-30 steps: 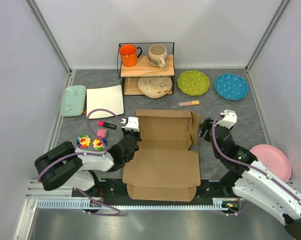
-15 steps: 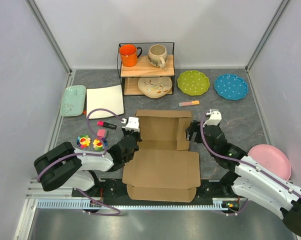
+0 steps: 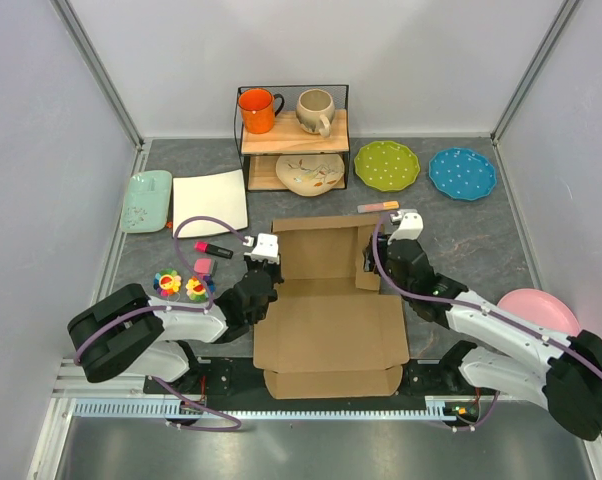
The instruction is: Fold the paper box
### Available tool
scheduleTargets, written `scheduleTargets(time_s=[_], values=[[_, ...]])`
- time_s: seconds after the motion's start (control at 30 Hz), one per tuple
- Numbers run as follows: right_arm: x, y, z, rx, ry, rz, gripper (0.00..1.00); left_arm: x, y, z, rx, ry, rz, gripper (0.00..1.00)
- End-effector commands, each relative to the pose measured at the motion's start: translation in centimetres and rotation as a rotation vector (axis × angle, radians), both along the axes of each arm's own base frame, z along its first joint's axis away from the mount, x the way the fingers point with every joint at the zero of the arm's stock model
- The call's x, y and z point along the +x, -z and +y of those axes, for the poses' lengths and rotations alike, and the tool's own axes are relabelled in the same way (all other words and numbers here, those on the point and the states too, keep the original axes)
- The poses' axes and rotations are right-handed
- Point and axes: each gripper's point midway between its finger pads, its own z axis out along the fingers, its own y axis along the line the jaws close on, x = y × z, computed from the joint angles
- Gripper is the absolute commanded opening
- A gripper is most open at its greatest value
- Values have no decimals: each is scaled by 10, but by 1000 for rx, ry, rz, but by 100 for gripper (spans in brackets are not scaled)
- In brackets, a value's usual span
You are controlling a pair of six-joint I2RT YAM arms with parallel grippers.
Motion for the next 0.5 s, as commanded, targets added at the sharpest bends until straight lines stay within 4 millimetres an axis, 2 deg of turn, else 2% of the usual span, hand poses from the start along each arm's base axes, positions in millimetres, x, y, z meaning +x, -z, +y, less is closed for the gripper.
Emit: scheduleTargets(time_s=[0.0, 0.03, 0.1, 0.2, 0.23, 0.3, 0.33, 0.47], values=[[19, -13, 4, -4, 31, -53, 61, 0, -16, -19, -15, 79, -40, 2], [20, -12, 3, -12, 35, -53, 54, 0, -17, -19, -13, 79, -42, 2], [21, -6, 4, -34, 31, -44, 49, 1, -20, -20, -21, 79, -50, 2], [19, 3, 0, -53, 40, -27, 34, 2, -23, -23, -25, 87, -56, 2], [18, 6, -2, -63, 48, -16, 24, 2, -24, -24, -27, 90, -58, 2], [16, 10, -8, -85, 69, -4, 13, 3, -29, -26, -38, 94, -65, 2], [13, 16, -14, -105, 84, 19, 0, 3, -30, -27, -37, 99, -64, 2], [9, 21, -27, -147, 123, 31, 0, 4, -35, -31, -49, 108, -69, 2]])
